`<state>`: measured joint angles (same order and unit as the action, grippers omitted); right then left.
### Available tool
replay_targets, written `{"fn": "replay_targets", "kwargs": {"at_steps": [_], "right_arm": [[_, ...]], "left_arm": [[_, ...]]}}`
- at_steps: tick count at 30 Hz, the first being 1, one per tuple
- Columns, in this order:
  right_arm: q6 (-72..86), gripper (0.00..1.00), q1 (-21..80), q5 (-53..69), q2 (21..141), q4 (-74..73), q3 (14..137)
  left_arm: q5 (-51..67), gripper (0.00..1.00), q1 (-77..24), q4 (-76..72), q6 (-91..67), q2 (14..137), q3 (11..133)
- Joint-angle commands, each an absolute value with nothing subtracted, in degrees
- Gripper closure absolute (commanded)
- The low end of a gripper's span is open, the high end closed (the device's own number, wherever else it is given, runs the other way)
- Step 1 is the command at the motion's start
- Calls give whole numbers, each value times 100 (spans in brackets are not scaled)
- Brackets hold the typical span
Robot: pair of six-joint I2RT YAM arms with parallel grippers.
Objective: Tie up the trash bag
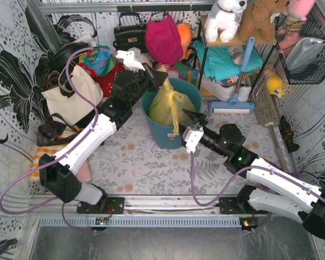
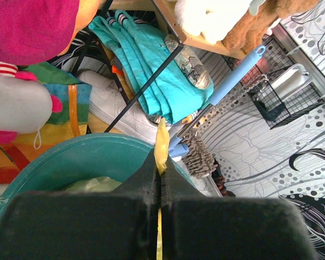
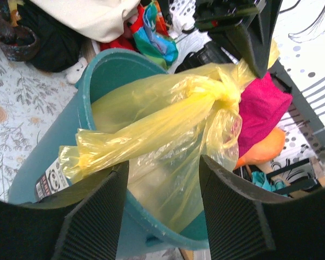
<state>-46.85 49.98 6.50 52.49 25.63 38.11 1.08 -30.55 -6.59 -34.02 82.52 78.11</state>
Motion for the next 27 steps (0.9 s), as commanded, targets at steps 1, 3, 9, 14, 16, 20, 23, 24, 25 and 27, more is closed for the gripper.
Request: {"fn": "replay_targets", "kwargs": {"at_steps": [1,3,9,14,16,20,23,24,25,27], "right_arm": [[-4647,42,5019,978,5427,3743,3736],[-4603,42,5019,1054,5544,4165,3693],[-4431,42,5019,1405,5801,4848,3797],[-4444,47,5019,1669,6029,4988,3940],[-4446,52,5019,1790,6145,5049,4011],[-4469,57,5019,1906,6374,5170,4168],[-4498,58,5018,1924,6501,5312,4236],[-4509,58,5019,1933,6539,5337,4267],[-4512,58,5019,1934,6581,5365,4299],[-4518,59,5019,1932,6657,5386,4374]], "left_arm": [[332,100,-2966,-556,-3268,8357,8031],[388,100,-2961,-560,-3276,8359,8032],[447,100,-2953,-495,-3296,8339,8042],[448,100,-2953,-493,-3313,8294,8034],[444,100,-2953,-502,-3330,8295,8033],[465,100,-2953,-469,-3340,8288,8042],[464,100,-2953,-452,-3331,8257,8027],[466,100,-2953,-446,-3331,8241,8020],[466,100,-2953,-444,-3323,8234,8017],[468,100,-2948,-444,-3331,8221,8009]]}}
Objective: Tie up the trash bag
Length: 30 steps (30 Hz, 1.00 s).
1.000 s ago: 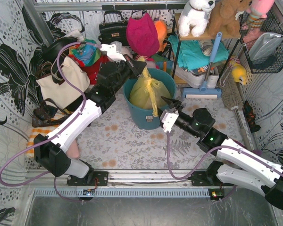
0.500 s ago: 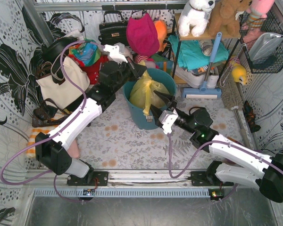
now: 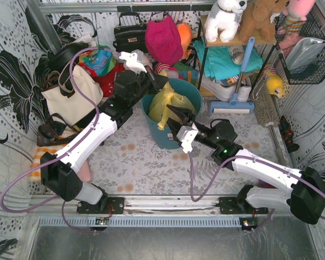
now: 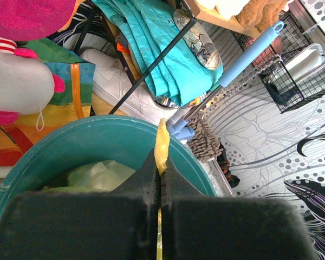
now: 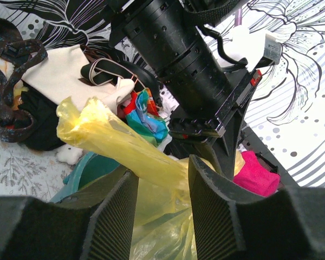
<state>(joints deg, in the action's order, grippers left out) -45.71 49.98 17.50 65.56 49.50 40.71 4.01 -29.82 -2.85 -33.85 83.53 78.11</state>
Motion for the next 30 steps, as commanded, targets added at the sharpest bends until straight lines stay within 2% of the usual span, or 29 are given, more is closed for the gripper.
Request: {"fn": "replay_targets", "kwargs": {"at_steps": [1,4,7,8,10,11,16,21,24,27,30], "right_arm": [[-4522,59,5019,1938,6694,5403,4404],[-4555,57,5018,1913,6819,5437,4512],[-4514,64,5019,1878,6872,5370,4608],[-4463,68,5019,1854,6873,5344,4633],[-4260,93,5019,1725,6852,5278,4686],[-4093,100,5019,1588,6835,5197,4735],[-2255,100,5018,544,6598,4319,5156],[-552,100,5014,-73,6470,2045,6078],[148,100,4938,204,6645,732,6714],[732,100,4786,975,6695,563,6964],[1000,100,4697,1244,6749,441,7420]], "left_arm": [[472,100,-2948,-443,-3335,8218,8007],[499,100,-2948,-459,-3363,8202,7987],[503,100,-2953,-502,-3384,8173,7940],[500,100,-2953,-505,-3384,8170,7937],[479,100,-2953,-503,-3365,8166,7928],[469,100,-2953,-504,-3348,8161,7928],[454,100,-2953,-784,-3155,8105,7833],[582,100,-2953,-1247,-2691,8199,7825],[798,100,-2947,-1512,-2348,8293,7881],[1086,100,-2905,-1871,-2257,8360,8072],[1181,100,-2891,-1547,-2104,8617,8784]]}}
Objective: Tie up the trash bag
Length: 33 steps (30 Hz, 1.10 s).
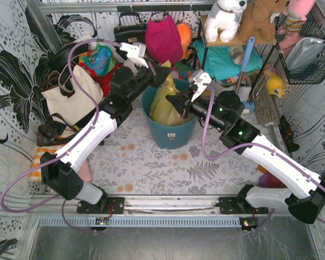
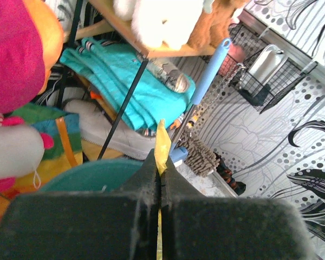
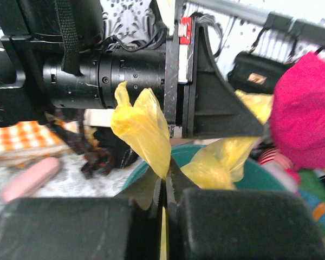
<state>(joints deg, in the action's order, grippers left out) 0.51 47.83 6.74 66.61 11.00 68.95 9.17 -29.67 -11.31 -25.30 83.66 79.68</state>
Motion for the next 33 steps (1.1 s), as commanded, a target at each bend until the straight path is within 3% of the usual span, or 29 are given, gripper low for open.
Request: {"fn": "replay_targets", "kwargs": {"at_steps": [1,9,16,19,24,33], "right_arm": [[1049,100,4686,1285,6732,484,7517],[1443,100,4667,1267,6426,625,7349],[2988,100,4667,1350,5799,1673,4912],[3295,100,4667,1314,5608,1827,4487],[2941,100,4667,1450,5535,1574,5024],[2758,100,4667,1608,5513,1509,5939]], "left_arm": [[1187,100,-2892,-1416,-2037,8705,9004],[1053,100,-2891,-1503,-1988,8650,8833],[314,100,-2838,-1258,-1712,9130,8214],[253,100,-2654,-1237,-1903,9484,8246],[-48,100,-2528,-1176,-1995,9677,8670],[418,100,-2518,-1346,-1961,9366,9025]]}}
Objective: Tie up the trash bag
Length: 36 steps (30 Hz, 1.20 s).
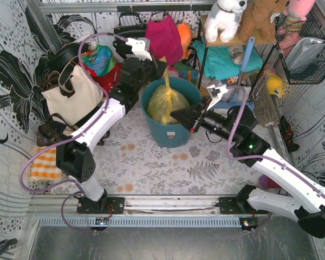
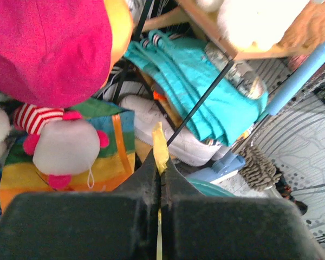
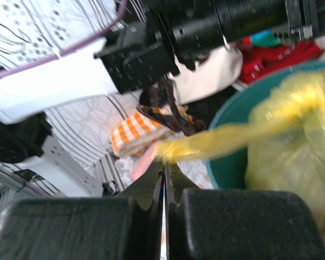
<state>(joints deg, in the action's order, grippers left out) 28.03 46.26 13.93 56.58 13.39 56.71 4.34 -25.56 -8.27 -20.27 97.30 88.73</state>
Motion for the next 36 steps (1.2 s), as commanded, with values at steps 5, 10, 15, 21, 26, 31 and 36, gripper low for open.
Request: {"fn": "replay_targets", "kwargs": {"at_steps": [5,10,15,21,26,31,36], "right_arm": [[2997,100,4667,1495,5393,1579,5448],[3046,100,4669,1187,5180,1504,4832],[2156,99,4668,730,5076,906,5183],[-102,57,4665,776,4837,818,5233],[-2501,35,4668,1411,4605,1272,4673],[-3854,32,4670,1685,4803,1599,4534],[-4321,32,4671,2020,5233,2370,4388]], "left_arm": [[251,100,-2513,-1337,-1873,9467,8760],[81,100,-2511,-1369,-1872,9699,8494],[529,100,-2513,-1314,-1881,9844,8574],[1122,100,-2513,-1103,-1815,9923,8688],[1377,100,-2513,-831,-1725,10059,8872],[1695,100,-2514,-409,-1574,10222,9121],[1912,100,-2517,-220,-1499,10270,9175]]}}
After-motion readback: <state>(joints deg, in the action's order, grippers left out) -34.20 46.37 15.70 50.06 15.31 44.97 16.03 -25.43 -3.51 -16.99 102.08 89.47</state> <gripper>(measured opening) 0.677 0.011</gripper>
